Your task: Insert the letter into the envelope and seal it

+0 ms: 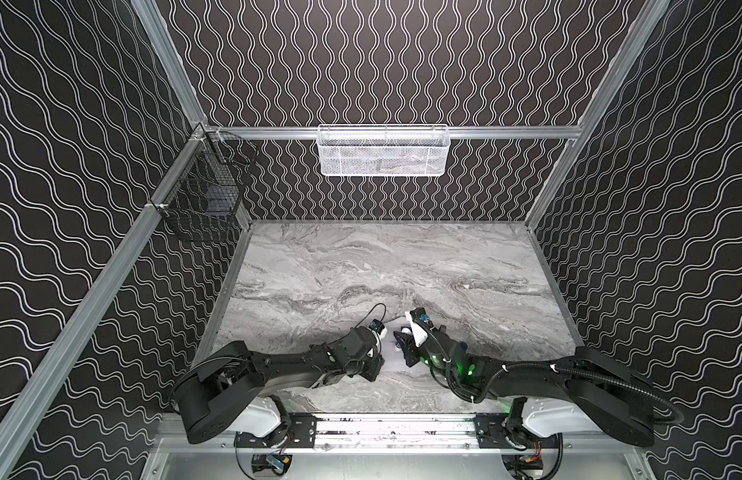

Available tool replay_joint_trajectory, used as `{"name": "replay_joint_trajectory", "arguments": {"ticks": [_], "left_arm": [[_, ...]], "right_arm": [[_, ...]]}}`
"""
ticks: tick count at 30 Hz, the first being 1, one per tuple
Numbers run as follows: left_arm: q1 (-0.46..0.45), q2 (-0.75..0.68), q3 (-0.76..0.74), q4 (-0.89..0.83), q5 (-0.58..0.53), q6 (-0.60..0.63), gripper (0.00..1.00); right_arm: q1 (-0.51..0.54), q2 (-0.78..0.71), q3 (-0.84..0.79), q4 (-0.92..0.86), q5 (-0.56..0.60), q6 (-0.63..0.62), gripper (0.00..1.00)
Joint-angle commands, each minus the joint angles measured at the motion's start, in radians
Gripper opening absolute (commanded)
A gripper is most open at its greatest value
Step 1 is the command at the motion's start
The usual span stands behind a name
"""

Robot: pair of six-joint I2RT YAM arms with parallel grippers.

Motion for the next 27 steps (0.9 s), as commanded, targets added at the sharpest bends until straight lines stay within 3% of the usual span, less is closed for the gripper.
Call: {"name": "replay_joint_trajectory", "arguments": {"ticks": [1, 12, 27], "left_arm": [[0.001, -0.016, -0.029, -0.002, 0.002, -0.026, 0.24], [0.001, 0.008, -0.084, 0.042, 0.018, -0.092, 0.23], [0.001, 0.025, -0.1, 0.045, 0.019, -0.128, 0.19]], "right_arm": [[0.008, 0.025, 0.022, 0.048, -0.006, -0.03, 0.0], [0.042, 0.14, 0.02, -0.021, 0.105, -0.075, 0.0], [-0.035, -0.011, -0.087, -0.141, 0.218, -0.06, 0.0]]}}
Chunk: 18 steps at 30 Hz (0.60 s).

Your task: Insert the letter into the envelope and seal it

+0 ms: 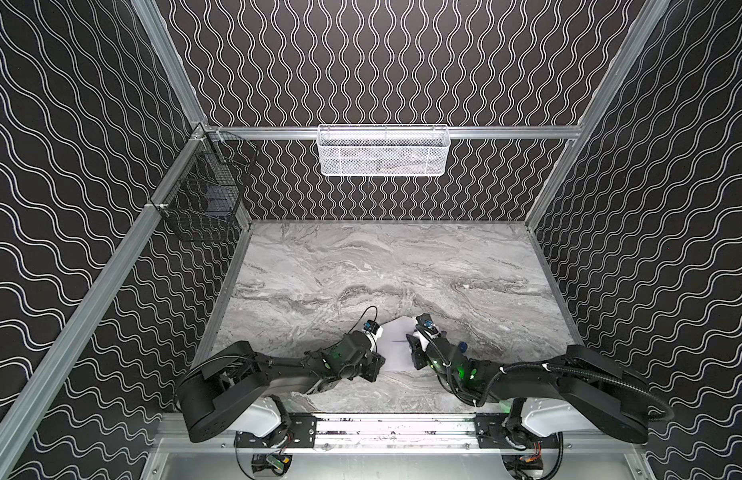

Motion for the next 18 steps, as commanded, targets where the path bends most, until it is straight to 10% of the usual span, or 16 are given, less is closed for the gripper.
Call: {"name": "replay_joint_trajectory", "arguments": {"ticks": [1, 18], "left_arm": [[0.001, 0.012, -0.008, -0.154, 0.009, -0.019, 0.19], [0.001, 0.033, -0.012, -0.136, 0.026, -0.022, 0.18]], "right_arm": [[-0.019, -0.024, -0.001, -0.117, 0.066, -0.016, 0.0], [0.003, 0.034, 0.094, -0.121, -0.032, 0.102, 0.0]]}}
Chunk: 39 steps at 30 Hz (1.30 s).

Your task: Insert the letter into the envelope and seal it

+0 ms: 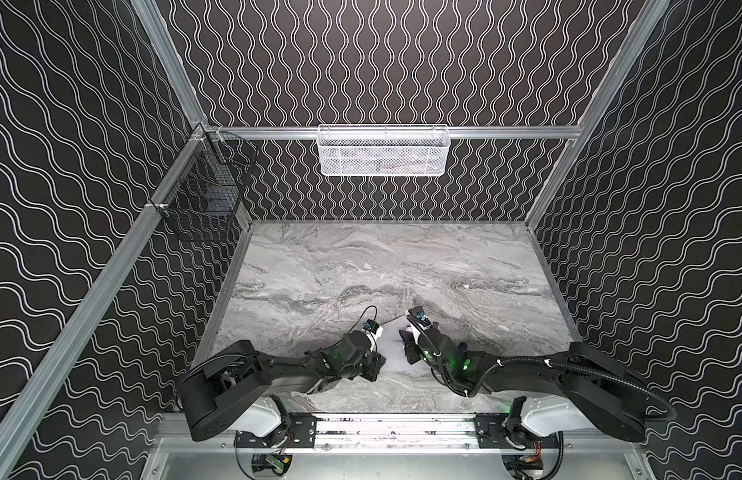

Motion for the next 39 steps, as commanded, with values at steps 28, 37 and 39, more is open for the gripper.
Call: {"name": "replay_joint_trajectory", "arguments": {"ticks": [28, 37, 39], "left_arm": [[0.0, 0.009, -0.017, -0.155, 0.025, -0.016, 0.18], [-0.001, 0.016, -0.021, -0.14, 0.037, -0.015, 0.18], [0.0, 0.012, -0.023, -0.137, 0.038, -0.017, 0.18]], "right_arm": [[-0.1, -0.085, -0.005, -0.443, 0.308, 0.303, 0.0], [-0.124, -0.269, -0.031, -0.247, 0.168, 0.12, 0.0], [-0.105, -0.306, -0.059, -0.135, 0.109, 0.091, 0.0]]}}
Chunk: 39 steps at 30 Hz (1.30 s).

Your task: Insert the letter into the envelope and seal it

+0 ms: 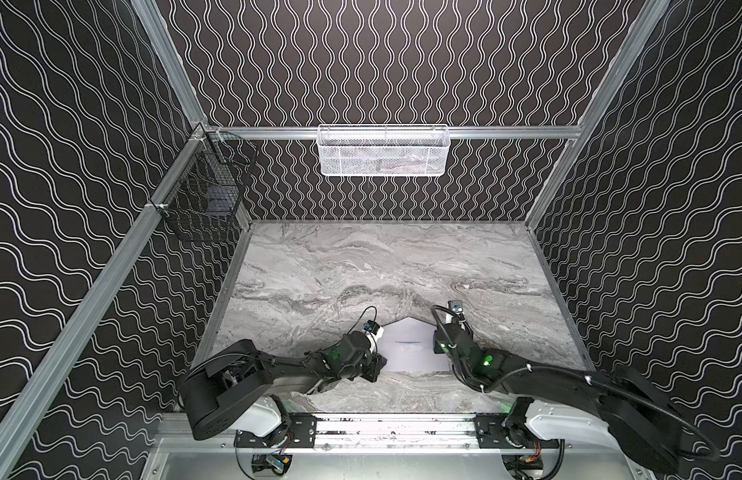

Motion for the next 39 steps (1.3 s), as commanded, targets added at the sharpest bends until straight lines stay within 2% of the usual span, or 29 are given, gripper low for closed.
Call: {"name": "replay_joint_trajectory", "arguments": {"ticks": [1, 4, 9, 13, 22, 32, 39], "left_arm": [[-0.001, 0.006, -0.014, -0.161, 0.019, -0.012, 0.18], [0.0, 0.005, -0.017, -0.159, 0.021, -0.011, 0.17], [0.0, 0.006, -0.021, -0.153, 0.023, -0.015, 0.16], [0.0, 0.01, -0.02, -0.151, 0.025, -0.016, 0.15], [-0.001, 0.012, -0.023, -0.14, 0.032, -0.014, 0.14], [0.0, 0.013, -0.024, -0.135, 0.036, -0.014, 0.14], [-0.001, 0.017, -0.025, -0.13, 0.043, -0.016, 0.13]], "right_arm": [[0.028, -0.023, -0.023, 0.205, -0.119, -0.097, 0.0], [0.069, 0.037, -0.012, 0.307, -0.174, -0.119, 0.0], [0.135, 0.185, 0.058, 0.354, -0.204, -0.13, 0.0], [0.171, 0.278, 0.099, 0.323, -0.217, -0.132, 0.0], [0.181, 0.386, 0.136, 0.215, -0.186, -0.166, 0.0], [0.17, 0.318, 0.091, 0.111, -0.062, -0.186, 0.0], [0.13, 0.239, 0.045, 0.085, -0.043, -0.201, 0.0]]}}
